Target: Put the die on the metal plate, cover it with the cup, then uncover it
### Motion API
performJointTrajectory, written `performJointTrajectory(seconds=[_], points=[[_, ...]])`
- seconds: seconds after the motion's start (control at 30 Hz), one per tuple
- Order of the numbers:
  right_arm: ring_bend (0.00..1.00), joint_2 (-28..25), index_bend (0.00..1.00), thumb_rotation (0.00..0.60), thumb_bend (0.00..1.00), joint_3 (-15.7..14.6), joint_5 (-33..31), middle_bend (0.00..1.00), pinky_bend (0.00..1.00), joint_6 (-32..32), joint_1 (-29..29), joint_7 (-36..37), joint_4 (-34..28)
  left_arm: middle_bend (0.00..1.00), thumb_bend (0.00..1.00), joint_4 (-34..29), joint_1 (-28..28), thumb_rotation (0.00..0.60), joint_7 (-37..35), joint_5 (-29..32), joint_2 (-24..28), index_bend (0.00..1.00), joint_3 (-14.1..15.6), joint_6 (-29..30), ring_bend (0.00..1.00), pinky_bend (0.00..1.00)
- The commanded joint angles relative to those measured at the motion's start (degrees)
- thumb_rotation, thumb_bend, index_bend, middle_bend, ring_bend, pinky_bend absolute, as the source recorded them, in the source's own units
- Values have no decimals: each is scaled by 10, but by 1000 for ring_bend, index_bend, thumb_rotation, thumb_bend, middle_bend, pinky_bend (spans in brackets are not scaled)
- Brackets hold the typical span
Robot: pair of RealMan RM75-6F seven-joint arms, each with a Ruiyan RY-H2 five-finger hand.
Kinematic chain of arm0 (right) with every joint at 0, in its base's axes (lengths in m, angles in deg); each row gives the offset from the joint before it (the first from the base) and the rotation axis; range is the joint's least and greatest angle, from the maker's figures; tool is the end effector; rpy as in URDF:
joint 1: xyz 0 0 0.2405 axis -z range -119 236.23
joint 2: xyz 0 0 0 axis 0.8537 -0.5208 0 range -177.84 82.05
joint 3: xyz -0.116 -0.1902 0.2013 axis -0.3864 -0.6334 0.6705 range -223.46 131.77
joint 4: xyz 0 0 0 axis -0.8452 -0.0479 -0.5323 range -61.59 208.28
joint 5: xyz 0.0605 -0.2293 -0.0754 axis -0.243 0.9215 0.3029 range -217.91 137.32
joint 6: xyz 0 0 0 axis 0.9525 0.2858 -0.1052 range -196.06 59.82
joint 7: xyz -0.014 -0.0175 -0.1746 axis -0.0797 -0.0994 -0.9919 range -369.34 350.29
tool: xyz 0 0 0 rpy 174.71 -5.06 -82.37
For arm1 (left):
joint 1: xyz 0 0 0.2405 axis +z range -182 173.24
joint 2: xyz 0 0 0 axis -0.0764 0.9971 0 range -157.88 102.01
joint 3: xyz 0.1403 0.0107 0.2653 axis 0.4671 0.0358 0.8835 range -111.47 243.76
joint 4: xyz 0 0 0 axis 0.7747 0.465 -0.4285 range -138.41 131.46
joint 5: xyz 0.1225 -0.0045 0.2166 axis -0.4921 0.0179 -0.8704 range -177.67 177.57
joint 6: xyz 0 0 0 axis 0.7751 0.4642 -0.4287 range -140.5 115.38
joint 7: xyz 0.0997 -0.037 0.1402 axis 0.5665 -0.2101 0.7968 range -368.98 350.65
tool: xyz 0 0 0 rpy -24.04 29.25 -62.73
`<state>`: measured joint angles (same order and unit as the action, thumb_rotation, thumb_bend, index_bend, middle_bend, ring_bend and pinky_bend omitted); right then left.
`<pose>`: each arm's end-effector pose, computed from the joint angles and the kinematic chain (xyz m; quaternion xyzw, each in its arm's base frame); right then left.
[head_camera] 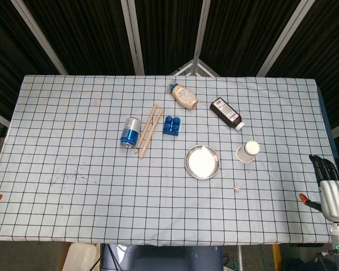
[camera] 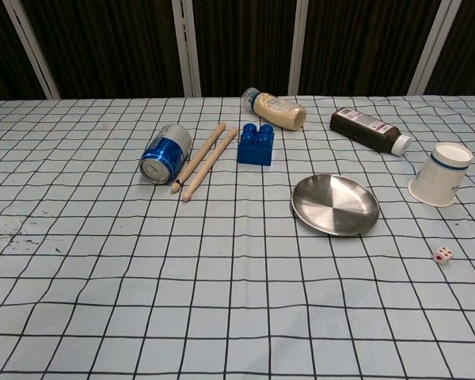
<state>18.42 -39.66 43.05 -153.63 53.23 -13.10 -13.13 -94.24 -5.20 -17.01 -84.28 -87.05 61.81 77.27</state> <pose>-0.3842 -0.2386 0.1554 0.5864 -0.3399 0.3674 0.6369 -0.3882 0.1989 0.1998 -0.5452 -0.3829 -0.4065 0.6252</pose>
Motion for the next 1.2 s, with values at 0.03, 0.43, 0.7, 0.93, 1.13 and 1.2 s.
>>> performJointTrajectory(seconds=[0.03,0.43,0.7,0.93,1.13,1.2], points=[[126,0,80,600,43,1,-3,136,36,2,0,1,1,0,129,-2,-1,600,5,2,0,125,1,-4,0,63],[126,-1,79,600,44,1,0,136,36,0,0,4,-1,0,129,-6,2,600,11,-1,1,125,2,2,0,63],[126,-2,123,600,44,-3,-3,131,36,10,0,5,-7,0,129,-8,0,600,19,1,-1,125,2,-1,0,63],[126,-1,157,600,43,-7,0,130,36,15,-2,7,-14,0,129,-8,0,600,25,6,-3,124,1,-2,0,63],[138,7,256,600,44,-28,57,130,36,30,-22,9,-9,0,129,-8,-3,600,39,14,-7,125,-2,-8,0,62],[144,16,274,600,43,-33,83,130,36,34,-34,5,4,0,129,-7,-2,600,43,18,-7,125,-2,-9,0,62]])
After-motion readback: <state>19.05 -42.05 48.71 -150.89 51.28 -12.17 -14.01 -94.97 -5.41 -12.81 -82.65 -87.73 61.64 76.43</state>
